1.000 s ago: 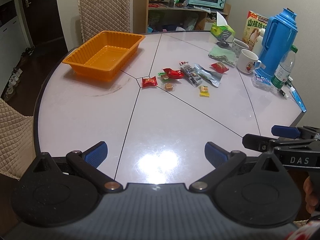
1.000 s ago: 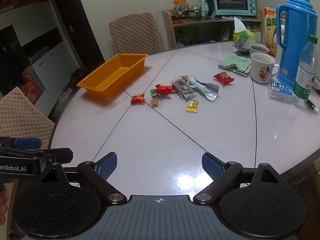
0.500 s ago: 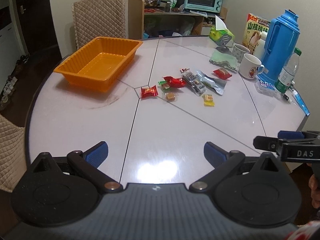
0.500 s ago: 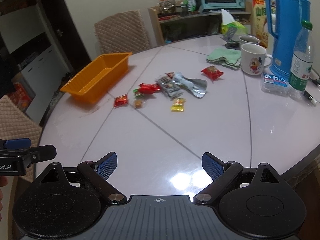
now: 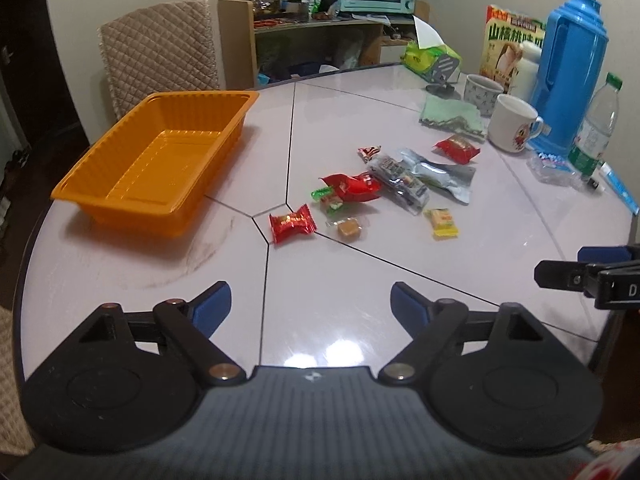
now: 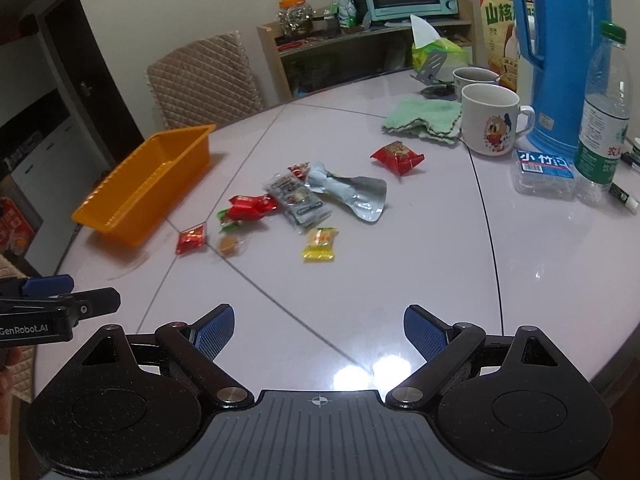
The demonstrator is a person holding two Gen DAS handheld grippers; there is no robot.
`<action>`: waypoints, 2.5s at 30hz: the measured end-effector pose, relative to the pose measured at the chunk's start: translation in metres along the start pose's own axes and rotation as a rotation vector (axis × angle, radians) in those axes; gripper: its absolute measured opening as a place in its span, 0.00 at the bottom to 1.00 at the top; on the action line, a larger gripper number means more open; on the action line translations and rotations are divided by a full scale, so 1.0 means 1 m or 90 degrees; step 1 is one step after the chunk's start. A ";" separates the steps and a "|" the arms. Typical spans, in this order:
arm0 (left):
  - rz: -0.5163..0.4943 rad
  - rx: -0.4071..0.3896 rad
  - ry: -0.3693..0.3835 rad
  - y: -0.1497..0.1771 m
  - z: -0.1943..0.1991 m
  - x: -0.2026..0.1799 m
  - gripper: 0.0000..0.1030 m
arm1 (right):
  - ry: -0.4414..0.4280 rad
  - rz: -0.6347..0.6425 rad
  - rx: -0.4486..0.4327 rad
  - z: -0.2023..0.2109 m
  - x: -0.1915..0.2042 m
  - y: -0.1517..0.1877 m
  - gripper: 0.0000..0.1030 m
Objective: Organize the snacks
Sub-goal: 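Grasp the red candy packet with the left tool while the right tool grasps the yellow candy, then carry both candies to the orange tray and open both tools to drop them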
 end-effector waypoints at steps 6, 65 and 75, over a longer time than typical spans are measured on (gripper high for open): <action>-0.038 0.009 -0.007 -0.012 -0.035 0.020 0.73 | 0.011 0.007 0.007 -0.030 0.008 -0.009 0.88; -0.053 0.045 0.012 -0.048 -0.117 0.061 0.22 | 0.067 0.096 0.025 -0.136 0.049 -0.041 0.28; -0.041 0.022 0.019 -0.054 -0.095 0.059 0.22 | 0.053 0.108 0.009 -0.117 0.052 -0.048 0.21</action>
Point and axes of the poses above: each gripper's, at about its wrist camera, not at the fingertips, and z roughly against the way its jaws point, x to its left, y to its underside, the point moved 5 cm from there along -z, roughly the way its jaws point, and after that the axes turned 15 degrees about y, right-handed, at the moved point
